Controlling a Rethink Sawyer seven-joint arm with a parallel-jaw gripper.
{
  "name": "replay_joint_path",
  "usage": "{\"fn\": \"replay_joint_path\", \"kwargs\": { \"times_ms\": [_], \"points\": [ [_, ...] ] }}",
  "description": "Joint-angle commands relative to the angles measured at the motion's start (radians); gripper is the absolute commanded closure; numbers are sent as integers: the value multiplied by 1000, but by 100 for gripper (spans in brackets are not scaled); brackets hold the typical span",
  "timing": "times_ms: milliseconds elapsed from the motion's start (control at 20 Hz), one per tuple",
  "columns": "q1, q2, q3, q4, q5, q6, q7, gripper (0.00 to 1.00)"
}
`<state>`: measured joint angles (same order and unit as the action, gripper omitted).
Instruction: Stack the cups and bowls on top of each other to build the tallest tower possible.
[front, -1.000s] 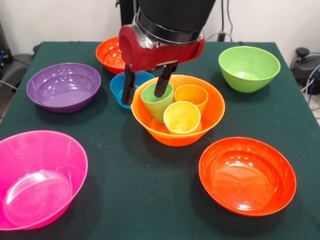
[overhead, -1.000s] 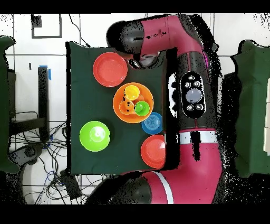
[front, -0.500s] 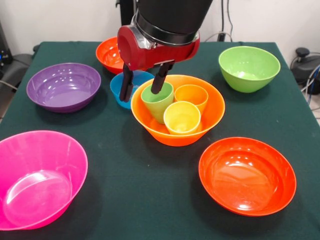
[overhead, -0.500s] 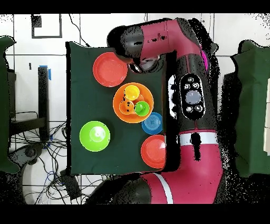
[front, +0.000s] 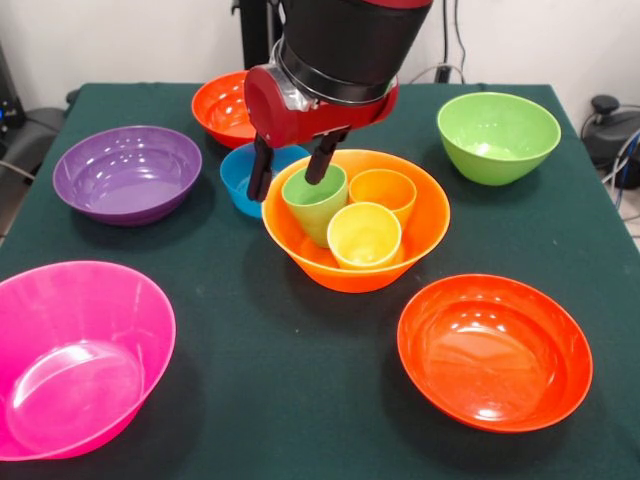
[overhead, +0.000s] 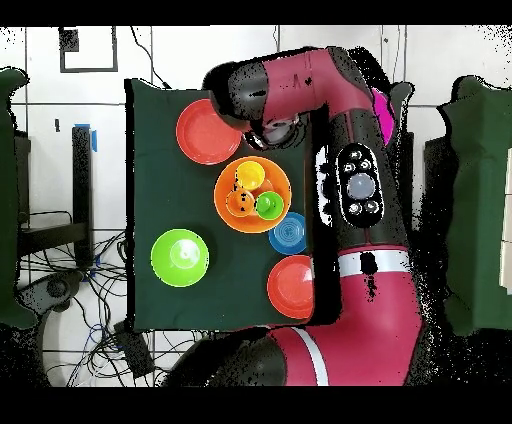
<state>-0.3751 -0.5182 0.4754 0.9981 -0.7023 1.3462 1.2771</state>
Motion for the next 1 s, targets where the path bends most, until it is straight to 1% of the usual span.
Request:
{"fn": "replay_joint_path", "kwargs": {
  "times_ms": [50,400,850,1000],
  "points": [
    [9,44,-25,126,-79,-46,-214,0],
    [12,54,-15,109,-81,-48,-225,0],
    [21,54,-22,106,-76,-42,-198,0],
    [19,53,-21,115,-69,-54,-187,0]
  ]
}}
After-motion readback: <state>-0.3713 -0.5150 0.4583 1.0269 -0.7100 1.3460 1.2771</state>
